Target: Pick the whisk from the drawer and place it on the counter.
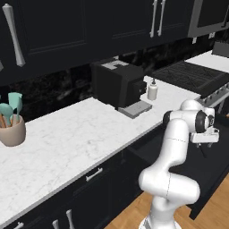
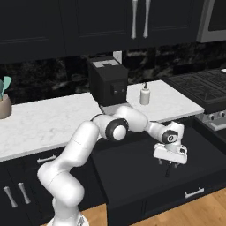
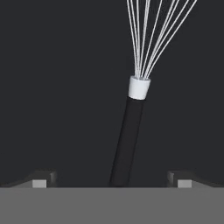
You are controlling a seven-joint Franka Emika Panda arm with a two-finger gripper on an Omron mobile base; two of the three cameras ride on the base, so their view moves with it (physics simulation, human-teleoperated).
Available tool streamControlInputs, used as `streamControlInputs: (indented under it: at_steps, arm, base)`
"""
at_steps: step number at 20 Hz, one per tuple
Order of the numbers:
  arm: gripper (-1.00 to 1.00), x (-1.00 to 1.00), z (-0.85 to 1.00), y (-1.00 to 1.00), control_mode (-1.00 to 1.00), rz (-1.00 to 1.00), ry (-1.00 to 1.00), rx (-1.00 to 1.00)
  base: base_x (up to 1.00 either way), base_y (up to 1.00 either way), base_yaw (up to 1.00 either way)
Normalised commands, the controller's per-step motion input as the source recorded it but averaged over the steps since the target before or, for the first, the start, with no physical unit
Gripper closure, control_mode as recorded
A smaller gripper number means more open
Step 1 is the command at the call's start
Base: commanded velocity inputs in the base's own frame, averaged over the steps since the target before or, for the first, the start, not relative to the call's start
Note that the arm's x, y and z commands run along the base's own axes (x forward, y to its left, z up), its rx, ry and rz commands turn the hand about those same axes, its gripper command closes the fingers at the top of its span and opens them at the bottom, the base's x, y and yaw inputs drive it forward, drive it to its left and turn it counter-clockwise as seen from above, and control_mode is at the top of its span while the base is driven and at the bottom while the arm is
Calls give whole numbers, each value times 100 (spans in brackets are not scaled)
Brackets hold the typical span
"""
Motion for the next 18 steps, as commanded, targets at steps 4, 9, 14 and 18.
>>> streamControlInputs:
  at_steps: [4,9,14,18]
  arm:
    - [-100,31,-57,-13,-100,8,0,0]
    - [100,20,-73,-37,-100,8,0,0]
    - [100,-7,-42,-55,-100,7,0,0]
    - [100,-26,3,-18,-100,2,0,0]
  base:
    - [0,0,0]
    - [0,0,0]
    - [0,0,0]
    - [0,0,0]
